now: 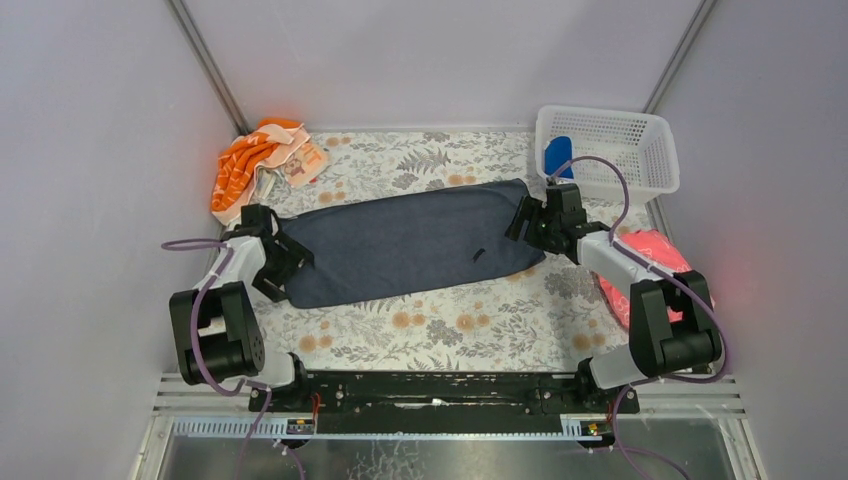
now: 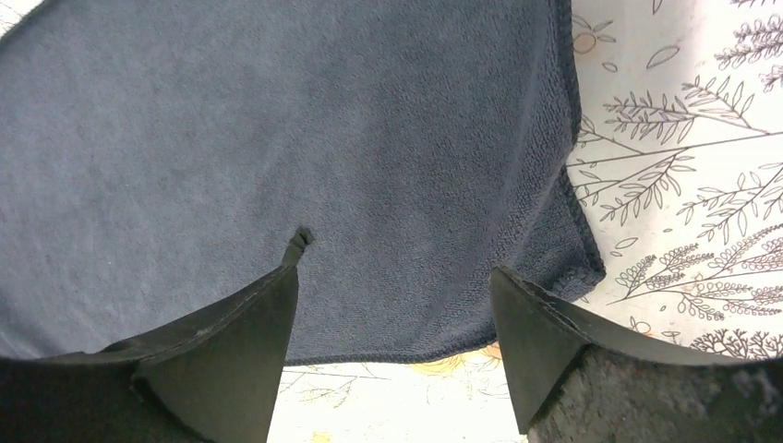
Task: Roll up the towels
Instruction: Flatten out the towel at the center of the board.
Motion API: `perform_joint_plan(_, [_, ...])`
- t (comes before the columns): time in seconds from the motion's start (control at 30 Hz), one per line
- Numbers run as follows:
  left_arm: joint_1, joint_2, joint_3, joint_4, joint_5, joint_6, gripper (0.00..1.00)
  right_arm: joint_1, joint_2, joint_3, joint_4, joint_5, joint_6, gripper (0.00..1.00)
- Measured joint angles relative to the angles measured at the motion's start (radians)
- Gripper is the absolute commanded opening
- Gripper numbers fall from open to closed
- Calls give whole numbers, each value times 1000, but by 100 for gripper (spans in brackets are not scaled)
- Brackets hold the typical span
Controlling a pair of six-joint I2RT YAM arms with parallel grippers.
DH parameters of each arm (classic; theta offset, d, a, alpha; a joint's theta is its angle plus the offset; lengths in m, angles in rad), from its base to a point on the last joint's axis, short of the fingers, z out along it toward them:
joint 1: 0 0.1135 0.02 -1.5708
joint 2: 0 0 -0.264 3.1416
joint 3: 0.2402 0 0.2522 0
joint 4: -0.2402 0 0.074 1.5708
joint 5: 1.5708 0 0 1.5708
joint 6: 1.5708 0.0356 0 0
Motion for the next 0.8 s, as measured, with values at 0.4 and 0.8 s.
perform_joint_plan(0.4, [0,39,-30,25,-5,-9,86,-14,44,-83,49,74,49,85])
perform_joint_plan(0.8, [0,45,-35,21,-34,-9,87,-45,13,-116,-17,169,49,87])
